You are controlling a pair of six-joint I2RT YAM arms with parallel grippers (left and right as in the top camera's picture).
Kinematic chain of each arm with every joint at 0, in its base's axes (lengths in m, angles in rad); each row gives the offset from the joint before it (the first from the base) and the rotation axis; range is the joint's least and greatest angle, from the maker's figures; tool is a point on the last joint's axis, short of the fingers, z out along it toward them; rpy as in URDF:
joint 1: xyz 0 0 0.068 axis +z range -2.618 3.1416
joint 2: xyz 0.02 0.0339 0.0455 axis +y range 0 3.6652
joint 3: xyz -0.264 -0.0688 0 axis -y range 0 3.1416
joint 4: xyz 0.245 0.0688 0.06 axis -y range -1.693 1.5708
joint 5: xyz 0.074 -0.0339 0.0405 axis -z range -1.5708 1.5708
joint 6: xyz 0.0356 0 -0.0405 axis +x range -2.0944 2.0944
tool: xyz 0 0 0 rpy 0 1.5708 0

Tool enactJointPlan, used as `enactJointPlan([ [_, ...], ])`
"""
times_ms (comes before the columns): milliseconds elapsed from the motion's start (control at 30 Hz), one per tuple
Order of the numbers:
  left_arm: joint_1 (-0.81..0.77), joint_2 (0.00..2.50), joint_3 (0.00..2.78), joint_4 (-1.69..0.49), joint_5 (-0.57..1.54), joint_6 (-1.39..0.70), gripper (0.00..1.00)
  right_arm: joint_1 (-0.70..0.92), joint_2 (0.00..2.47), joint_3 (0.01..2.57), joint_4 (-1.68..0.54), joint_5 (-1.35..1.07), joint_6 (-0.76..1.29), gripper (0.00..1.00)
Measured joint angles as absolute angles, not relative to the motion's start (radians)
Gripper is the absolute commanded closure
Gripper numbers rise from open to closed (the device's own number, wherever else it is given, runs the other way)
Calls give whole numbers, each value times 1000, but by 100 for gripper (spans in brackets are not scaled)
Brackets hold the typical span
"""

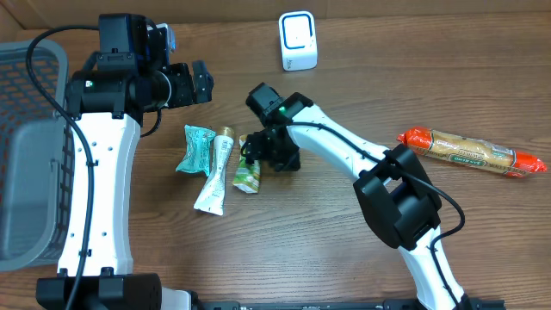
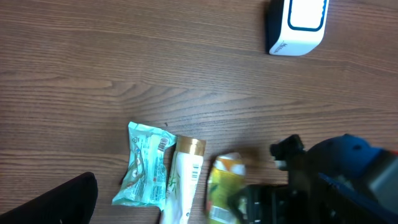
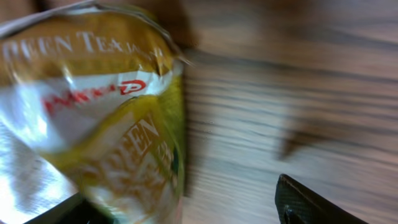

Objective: Scan the item barcode
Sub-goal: 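Move the right gripper to the green tea pouch and grasp it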

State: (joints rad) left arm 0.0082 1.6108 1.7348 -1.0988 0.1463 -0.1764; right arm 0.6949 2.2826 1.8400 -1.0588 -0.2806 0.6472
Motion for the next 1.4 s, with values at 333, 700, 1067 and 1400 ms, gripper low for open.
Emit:
enactJointPlan([
  [333, 8, 1611, 1735, -1098, 146, -176, 0, 490, 2283, 1840, -1219, -347, 369, 19],
  [700, 8, 1611, 1735, -1098, 146, -176, 0, 448, 2283, 1840, -1233, -562, 251, 5],
  [1067, 8, 1611, 1735, -1099, 146, -176, 0, 554, 2283, 1816, -1089, -559, 352, 0],
  [1400, 8, 1611, 1735, -1098, 146, -176, 0, 629, 2283, 1773, -1026, -397, 561, 67],
])
